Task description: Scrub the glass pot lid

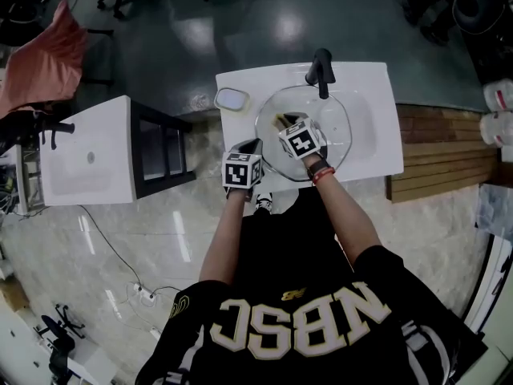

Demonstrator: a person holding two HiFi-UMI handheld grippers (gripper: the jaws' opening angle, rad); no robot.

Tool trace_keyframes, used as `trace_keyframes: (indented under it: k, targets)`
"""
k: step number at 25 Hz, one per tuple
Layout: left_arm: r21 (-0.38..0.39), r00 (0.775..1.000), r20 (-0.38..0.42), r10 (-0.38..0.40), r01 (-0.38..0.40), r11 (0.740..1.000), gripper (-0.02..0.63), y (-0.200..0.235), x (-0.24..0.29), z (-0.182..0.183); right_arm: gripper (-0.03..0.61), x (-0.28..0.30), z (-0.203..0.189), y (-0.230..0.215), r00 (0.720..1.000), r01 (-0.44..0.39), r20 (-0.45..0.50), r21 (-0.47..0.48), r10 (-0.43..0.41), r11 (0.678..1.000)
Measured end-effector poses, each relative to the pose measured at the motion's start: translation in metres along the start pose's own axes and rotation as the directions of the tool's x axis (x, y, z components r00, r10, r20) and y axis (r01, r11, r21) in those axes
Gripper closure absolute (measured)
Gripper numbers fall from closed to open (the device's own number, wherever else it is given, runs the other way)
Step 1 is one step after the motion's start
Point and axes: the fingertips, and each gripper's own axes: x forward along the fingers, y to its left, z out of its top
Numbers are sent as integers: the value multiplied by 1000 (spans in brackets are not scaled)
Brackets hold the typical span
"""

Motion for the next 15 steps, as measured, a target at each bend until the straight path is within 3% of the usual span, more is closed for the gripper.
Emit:
trace_keyframes:
  k: [6,11,15]
  targets:
    - [-2,1000,2,0,0,1000,601,1,0,-1,517,-3,5,-48,994,108,-12,-48,-109,993]
    - [-9,1000,2,-10,10,1000,601,1,0,0,517,-23,-11,-84,962,247,-80,-136,-259,959]
    - [-8,1000,6,-8,8,1000,601,1,0,0,518,-46,-31,-101,942,298,-130,-102,-310,949]
